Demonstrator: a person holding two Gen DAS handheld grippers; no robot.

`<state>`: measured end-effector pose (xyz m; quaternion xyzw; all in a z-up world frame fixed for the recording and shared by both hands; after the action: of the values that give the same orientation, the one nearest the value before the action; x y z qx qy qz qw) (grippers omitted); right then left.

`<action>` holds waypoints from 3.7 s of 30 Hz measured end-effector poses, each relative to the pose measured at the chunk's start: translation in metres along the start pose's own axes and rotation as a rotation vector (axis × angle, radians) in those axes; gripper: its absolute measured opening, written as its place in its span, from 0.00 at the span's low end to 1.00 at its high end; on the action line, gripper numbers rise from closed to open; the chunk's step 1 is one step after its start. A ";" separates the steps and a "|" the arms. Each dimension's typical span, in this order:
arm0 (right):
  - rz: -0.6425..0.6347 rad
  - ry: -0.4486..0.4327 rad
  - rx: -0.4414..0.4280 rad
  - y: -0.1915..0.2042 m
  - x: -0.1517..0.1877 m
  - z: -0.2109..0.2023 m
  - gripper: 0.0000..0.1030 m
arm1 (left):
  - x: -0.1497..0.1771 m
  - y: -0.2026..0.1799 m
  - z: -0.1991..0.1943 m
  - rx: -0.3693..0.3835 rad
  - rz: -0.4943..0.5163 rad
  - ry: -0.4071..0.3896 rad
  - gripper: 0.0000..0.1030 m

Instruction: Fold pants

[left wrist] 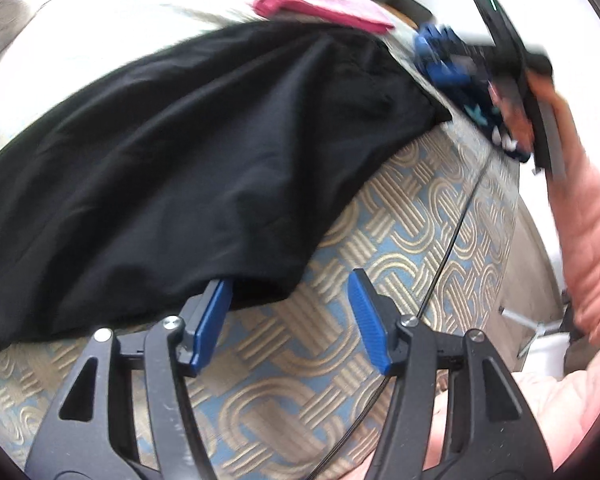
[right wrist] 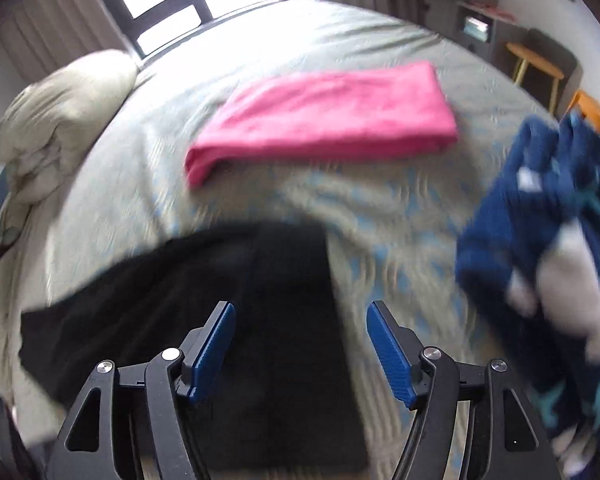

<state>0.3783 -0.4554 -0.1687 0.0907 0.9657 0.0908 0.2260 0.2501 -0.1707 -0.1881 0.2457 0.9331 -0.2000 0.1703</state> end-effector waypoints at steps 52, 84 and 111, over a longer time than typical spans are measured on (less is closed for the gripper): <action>-0.232 0.129 0.043 0.195 0.093 -0.007 0.68 | 0.171 0.466 -0.188 -0.417 -1.195 -0.425 0.04; -1.052 0.115 0.009 0.327 0.201 0.021 0.66 | 0.180 0.473 -0.211 -0.534 -1.088 -0.383 0.09; -0.840 0.254 -0.153 0.307 0.215 0.013 0.11 | 0.176 0.478 -0.204 -0.494 -1.124 -0.408 0.05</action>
<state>0.2359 -0.1101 -0.2039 -0.3384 0.9293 0.0726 0.1288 0.3125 0.3731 -0.2242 -0.3699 0.8869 -0.0808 0.2648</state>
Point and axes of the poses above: each gripper's, at about its wrist camera, not at the fingertips, and z roughly the way its jaws point, y to its left, x to its underside, the point moved 8 cm from there along z, roughly the way its jaws point
